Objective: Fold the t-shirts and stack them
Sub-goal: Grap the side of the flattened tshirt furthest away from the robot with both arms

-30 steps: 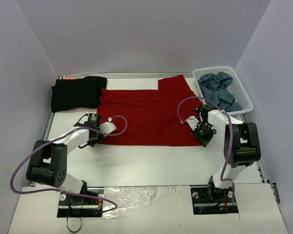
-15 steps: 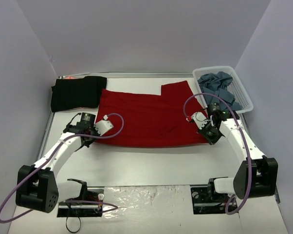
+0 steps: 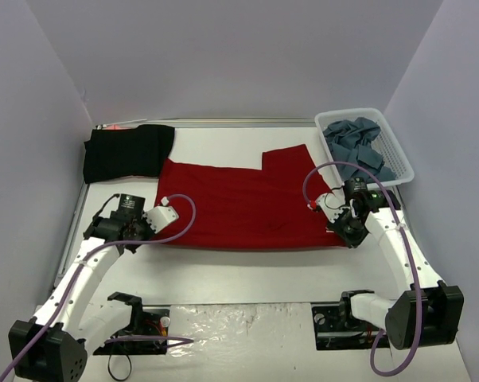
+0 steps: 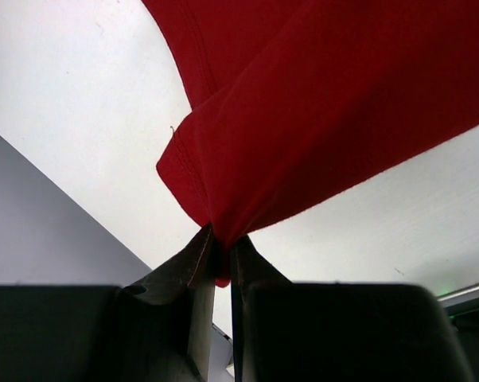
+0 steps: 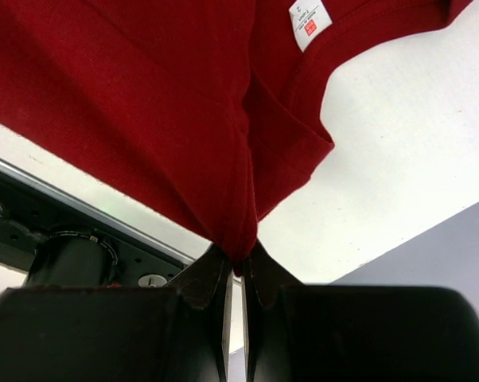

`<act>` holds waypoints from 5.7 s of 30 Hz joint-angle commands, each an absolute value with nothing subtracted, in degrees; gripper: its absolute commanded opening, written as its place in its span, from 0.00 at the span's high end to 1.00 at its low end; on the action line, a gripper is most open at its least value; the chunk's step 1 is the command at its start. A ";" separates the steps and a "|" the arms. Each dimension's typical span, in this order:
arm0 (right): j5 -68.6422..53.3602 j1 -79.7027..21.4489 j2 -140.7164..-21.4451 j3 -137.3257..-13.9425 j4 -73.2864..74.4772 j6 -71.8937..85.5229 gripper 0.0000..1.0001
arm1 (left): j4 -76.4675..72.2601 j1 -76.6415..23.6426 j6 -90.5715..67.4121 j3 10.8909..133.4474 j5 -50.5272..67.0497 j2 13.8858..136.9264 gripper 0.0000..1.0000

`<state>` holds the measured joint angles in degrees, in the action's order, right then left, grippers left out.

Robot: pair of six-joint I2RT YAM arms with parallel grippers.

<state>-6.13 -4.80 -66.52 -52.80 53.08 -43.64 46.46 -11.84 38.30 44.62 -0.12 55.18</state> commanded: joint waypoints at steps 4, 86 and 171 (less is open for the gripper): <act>-5.62 -4.22 -65.30 -53.79 58.45 -44.82 1.00 | 53.26 -11.34 40.51 46.58 -0.79 53.17 0.92; -15.56 -8.70 -121.02 -99.05 44.47 -34.98 0.59 | 23.82 -7.21 16.52 103.36 3.08 125.77 0.47; -9.48 -5.80 -157.32 -150.55 35.16 -7.91 0.41 | 18.98 -7.12 16.17 89.74 1.93 116.89 0.97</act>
<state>-7.07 -7.25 -155.68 -148.29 34.26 -9.98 19.38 -7.68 16.60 89.84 2.76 119.57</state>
